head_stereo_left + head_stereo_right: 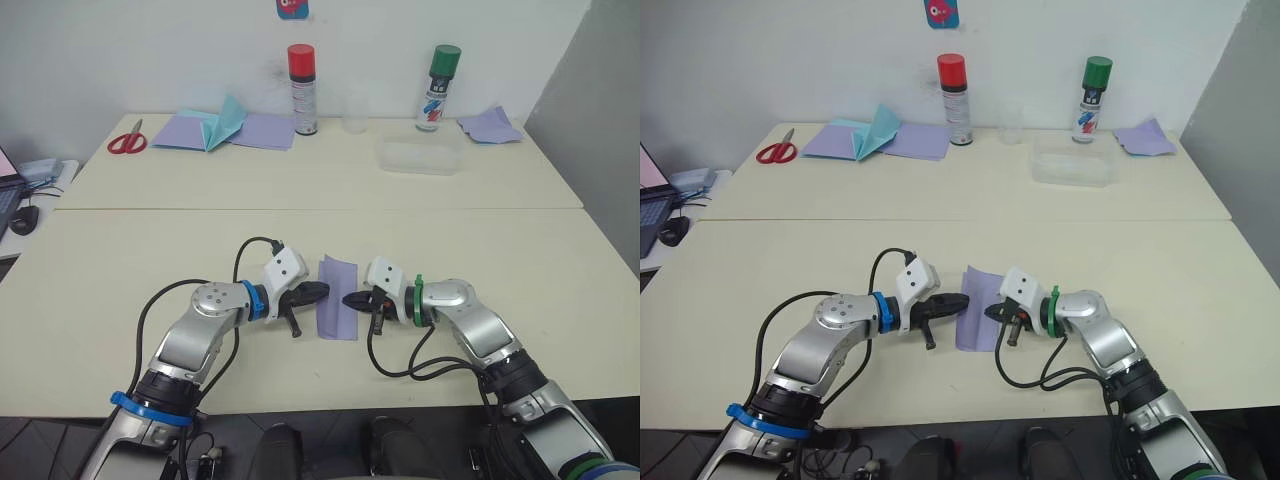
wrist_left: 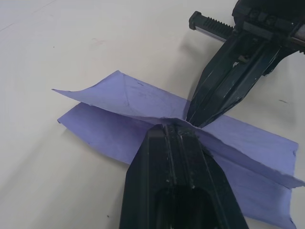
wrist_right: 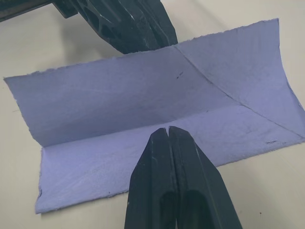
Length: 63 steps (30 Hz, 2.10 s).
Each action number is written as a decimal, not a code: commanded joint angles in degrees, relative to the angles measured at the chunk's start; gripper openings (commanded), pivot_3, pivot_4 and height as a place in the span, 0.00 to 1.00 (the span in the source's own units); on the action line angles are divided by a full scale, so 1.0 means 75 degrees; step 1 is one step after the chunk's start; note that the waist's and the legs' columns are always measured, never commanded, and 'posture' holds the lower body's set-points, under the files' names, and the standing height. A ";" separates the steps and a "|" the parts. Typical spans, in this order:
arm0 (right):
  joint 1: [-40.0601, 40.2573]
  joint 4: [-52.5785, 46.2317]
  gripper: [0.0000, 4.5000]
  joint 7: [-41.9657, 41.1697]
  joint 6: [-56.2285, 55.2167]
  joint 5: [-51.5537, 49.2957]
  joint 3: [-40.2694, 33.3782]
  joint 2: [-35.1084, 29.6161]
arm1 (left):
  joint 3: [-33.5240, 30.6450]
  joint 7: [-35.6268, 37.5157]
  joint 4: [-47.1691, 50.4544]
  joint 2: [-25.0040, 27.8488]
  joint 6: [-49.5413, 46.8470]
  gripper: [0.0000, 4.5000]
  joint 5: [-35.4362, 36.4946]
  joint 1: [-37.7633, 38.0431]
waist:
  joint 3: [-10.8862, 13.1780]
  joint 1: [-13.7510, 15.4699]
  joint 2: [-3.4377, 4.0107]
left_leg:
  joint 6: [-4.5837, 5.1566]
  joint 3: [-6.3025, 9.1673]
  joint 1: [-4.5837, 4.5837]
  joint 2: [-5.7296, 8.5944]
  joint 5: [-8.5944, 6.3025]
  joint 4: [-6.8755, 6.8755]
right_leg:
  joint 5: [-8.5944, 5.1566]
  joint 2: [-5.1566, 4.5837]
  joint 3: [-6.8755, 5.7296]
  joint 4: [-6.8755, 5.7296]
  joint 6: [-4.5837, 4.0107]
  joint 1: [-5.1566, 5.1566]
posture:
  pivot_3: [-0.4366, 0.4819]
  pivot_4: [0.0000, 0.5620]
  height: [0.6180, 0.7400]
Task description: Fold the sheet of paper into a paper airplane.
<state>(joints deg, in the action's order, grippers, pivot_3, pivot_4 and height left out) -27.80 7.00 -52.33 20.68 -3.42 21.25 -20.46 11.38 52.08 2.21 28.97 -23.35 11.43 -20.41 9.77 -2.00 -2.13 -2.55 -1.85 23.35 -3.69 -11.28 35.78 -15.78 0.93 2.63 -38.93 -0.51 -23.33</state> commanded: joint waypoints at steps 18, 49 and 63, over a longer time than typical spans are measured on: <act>0.0057 -0.1010 0.00 0.0237 0.1087 -0.0410 -0.0645 -0.0064 | 0.0098 0.0006 0.0076 0.0003 0.0343 0.02 -0.0093 -0.0088 | 0.0018 0.0019 -0.0001 | 0.0000 0.0001 0.0076 0.0008 0.0000 0.0000 | 0.0025 0.0002 -0.0008 0.0001 0.0043 -0.0063 | 0.48 0.27 1.00; 0.0617 -0.3441 0.00 0.0802 0.3714 -0.2256 -0.2612 -0.1487 | 0.0575 0.0369 0.0102 -0.0593 0.0211 0.02 0.0005 -0.0751 | 0.0026 0.0032 -0.0006 | 0.0001 0.0015 0.0157 0.0029 -0.0002 0.0017 | 0.0028 0.0017 -0.0022 0.0007 0.0053 -0.0112 | 0.48 0.27 1.00; 0.0020 -0.3666 0.76 0.2991 0.7607 -0.4601 -0.4903 0.0462 | 0.0832 0.0395 -0.0160 -0.0749 0.0436 0.00 -0.0127 -0.0844 | 0.0026 0.0021 -0.0006 | 0.0001 0.0019 0.0156 0.0025 -0.0002 0.0025 | 0.0029 0.0022 -0.0019 -0.0006 0.0053 -0.0109 | 0.48 0.27 1.00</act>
<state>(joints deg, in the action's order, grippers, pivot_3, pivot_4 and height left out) -26.21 -18.73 -32.33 74.41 -35.23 -12.35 -18.49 17.66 54.65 0.01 23.75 -21.24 10.74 -25.58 9.96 -1.84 -2.17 -2.54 -1.68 24.52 -3.51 -11.29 35.97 -15.56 1.10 2.49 -38.98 -0.12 -24.14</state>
